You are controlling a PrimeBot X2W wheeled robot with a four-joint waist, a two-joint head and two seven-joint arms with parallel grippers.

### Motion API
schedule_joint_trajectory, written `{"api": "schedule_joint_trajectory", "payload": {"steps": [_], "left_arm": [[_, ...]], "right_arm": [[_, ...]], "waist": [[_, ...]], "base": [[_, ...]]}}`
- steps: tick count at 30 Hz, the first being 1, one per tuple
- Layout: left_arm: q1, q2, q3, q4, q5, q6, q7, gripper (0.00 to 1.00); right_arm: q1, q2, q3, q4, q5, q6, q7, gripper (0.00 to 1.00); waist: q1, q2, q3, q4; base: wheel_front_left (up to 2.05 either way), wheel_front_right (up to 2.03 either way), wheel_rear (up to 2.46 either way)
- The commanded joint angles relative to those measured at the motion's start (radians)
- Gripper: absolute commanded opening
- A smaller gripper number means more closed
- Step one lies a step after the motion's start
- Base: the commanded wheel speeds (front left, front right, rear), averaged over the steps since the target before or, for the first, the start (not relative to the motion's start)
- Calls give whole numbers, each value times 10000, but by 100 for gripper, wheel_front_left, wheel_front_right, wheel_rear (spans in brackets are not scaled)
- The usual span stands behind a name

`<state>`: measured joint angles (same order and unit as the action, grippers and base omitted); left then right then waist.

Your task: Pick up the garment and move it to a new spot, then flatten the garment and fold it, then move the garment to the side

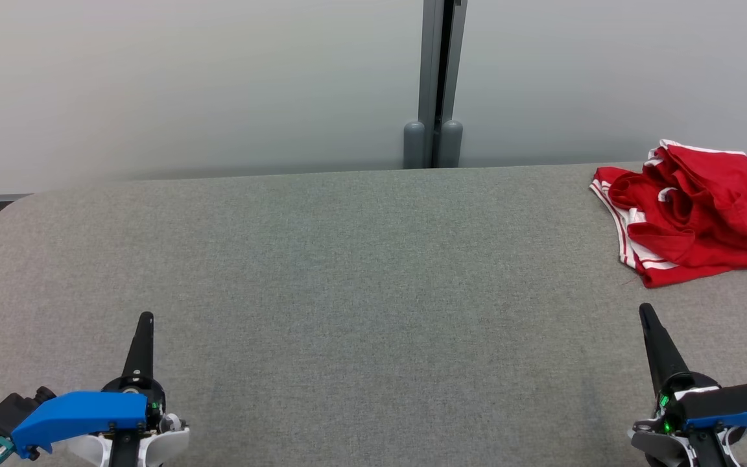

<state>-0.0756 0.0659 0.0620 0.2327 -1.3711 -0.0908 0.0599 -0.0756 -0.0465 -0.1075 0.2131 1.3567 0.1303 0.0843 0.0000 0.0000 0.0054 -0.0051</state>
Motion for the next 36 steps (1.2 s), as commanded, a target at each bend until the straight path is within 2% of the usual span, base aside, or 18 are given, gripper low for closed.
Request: {"api": "schedule_joint_trajectory", "payload": {"steps": [1, 36], "left_arm": [[-197, 16, 105, -12, -171, -93, 54, 0], [-382, -175, 560, 136, -2423, -435, 584, 0]], "right_arm": [[-163, -55, -41, 1, 212, 6, 41, 0], [-403, -64, -80, 340, 2572, 7, 314, 0]], "waist": [[0, 0, -1, 2], [0, 0, -23, 51]], "base": [[0, 0, 0], [0, 0, 0]]}}
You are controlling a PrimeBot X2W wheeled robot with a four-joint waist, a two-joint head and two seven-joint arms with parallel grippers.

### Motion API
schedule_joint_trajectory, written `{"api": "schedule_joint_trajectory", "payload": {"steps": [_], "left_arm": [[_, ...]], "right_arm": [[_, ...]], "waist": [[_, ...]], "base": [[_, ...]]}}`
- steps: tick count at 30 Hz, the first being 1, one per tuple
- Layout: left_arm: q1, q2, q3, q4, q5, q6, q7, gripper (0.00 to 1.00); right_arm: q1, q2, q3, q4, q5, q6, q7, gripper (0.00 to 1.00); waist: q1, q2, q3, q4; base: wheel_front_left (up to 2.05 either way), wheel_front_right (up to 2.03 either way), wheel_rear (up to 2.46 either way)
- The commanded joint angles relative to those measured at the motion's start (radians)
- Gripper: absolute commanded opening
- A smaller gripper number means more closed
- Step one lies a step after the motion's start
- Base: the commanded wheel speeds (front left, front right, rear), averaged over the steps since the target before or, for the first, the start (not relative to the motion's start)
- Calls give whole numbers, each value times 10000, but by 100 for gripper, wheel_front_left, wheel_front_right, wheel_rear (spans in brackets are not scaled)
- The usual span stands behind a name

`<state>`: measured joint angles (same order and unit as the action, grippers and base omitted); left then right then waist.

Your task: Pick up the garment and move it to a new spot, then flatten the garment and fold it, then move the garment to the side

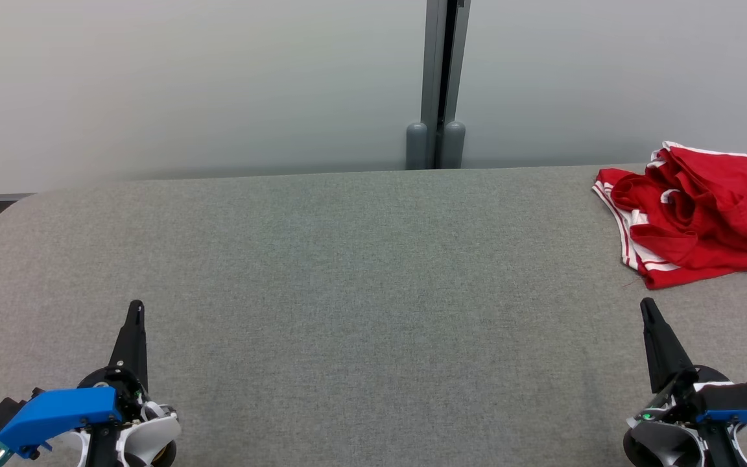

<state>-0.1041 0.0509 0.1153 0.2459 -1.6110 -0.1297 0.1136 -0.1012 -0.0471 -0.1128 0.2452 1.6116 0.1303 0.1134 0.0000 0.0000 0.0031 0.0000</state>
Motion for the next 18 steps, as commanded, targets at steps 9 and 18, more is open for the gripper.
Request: {"api": "schedule_joint_trajectory", "payload": {"steps": [9, 18], "left_arm": [[-97, -22, 24, 3, -27, -46, 43, 0], [-97, -22, 22, 2, -28, -46, 42, 0]], "right_arm": [[-129, -58, -25, 18, 25, 7, 22, 0], [-128, -57, -25, 18, 26, 7, 21, 0]], "waist": [[0, 0, 0, 0], [0, 0, 0, 0]], "base": [[0, 0, 0], [0, 0, 0]]}}
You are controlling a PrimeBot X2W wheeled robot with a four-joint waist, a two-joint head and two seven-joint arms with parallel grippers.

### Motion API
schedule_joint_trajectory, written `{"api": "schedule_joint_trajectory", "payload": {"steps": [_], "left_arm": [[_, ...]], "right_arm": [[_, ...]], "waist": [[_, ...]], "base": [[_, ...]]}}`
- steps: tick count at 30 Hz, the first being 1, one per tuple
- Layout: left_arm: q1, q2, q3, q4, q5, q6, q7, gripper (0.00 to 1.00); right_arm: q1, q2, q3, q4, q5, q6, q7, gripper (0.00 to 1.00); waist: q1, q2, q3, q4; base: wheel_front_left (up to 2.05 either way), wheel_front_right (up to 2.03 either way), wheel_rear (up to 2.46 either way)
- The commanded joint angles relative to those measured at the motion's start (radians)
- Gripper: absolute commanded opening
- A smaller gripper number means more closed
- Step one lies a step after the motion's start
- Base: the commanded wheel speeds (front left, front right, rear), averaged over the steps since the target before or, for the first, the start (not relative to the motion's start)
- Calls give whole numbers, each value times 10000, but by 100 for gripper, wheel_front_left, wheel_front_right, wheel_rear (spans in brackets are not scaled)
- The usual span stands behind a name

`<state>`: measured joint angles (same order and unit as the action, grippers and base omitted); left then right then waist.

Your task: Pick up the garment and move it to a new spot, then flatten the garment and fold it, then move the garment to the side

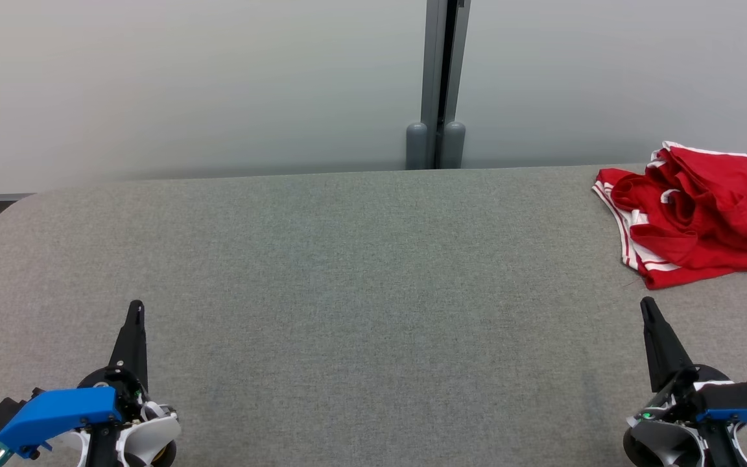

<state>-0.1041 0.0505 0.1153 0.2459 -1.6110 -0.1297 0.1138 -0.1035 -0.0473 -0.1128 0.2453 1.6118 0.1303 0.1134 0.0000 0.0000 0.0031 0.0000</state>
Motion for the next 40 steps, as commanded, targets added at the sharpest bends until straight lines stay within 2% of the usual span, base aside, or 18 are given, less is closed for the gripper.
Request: {"api": "schedule_joint_trajectory", "payload": {"steps": [1, 40], "left_arm": [[-97, -18, 22, 2, -29, -46, 40, 0], [-96, -18, 16, -1, -33, -46, 35, 0]], "right_arm": [[-105, -55, -25, 16, 24, 7, 21, 0], [-105, -55, -23, 16, 24, 7, 20, 0]], "waist": [[0, 0, 0, 0], [0, 0, 0, 0]], "base": [[0, 0, 0], [0, 0, 0]]}}
